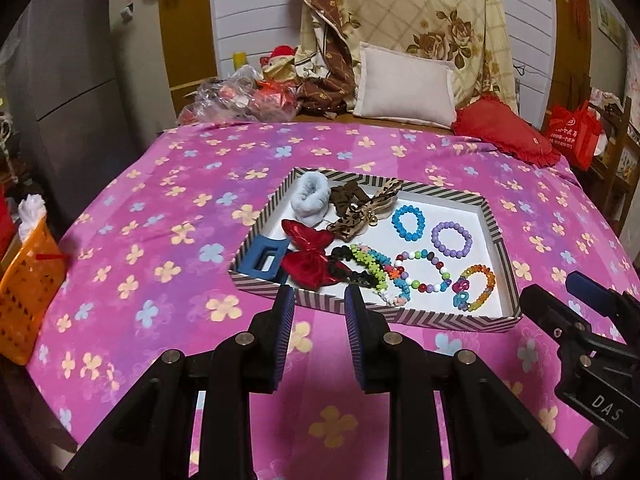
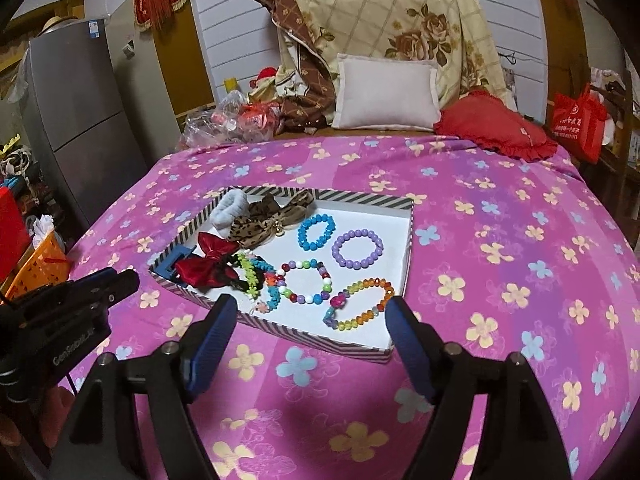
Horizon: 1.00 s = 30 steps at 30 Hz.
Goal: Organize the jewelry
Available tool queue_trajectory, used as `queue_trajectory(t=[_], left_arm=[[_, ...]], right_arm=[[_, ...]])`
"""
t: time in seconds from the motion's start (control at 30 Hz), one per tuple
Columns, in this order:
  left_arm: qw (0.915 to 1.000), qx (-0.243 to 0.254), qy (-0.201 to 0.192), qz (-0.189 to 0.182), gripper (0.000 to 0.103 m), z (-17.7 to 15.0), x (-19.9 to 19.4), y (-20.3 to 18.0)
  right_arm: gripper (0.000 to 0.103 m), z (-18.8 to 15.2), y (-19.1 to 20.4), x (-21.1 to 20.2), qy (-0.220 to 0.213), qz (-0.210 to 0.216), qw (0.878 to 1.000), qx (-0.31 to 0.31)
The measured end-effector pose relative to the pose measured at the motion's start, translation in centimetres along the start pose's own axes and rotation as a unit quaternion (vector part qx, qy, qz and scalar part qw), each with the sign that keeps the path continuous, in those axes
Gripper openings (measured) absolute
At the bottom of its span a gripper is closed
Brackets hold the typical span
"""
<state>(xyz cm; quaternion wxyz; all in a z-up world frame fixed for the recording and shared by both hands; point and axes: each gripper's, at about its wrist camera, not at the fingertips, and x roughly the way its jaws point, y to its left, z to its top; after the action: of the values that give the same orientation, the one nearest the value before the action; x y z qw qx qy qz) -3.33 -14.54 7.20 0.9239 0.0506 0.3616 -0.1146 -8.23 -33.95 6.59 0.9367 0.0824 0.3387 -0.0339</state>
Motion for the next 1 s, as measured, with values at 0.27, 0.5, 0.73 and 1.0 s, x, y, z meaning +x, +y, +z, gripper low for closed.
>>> queue_trajectory(t=[0.27,0.5,0.73,1.0], left_arm=[[0.9998,0.002,-0.016,0.012,0.034,-0.5,-1.5,0.3],[0.9997,0.005,-0.020,0.017,0.034,-1.0,-2.1,0.3],[0.9998,-0.009,-0.016,0.008,0.034,-1.4,-2.4,0.6],[0.9997,-0.015,-0.013,0.014,0.034,-1.6,-2.3,1.0]], right_arm=[[0.080,-0.2,1.3,-1.4,-0.003,-0.012,1.000,-0.014],[0.080,-0.3,1.4,-2.0,-0.004,-0.005,1.000,-0.011],[0.080,-0.5,1.8,-2.5,-0.005,-0.002,1.000,-0.020],[0.080,-0.7,2.1,-2.4,-0.003,0.003,1.000,-0.024]])
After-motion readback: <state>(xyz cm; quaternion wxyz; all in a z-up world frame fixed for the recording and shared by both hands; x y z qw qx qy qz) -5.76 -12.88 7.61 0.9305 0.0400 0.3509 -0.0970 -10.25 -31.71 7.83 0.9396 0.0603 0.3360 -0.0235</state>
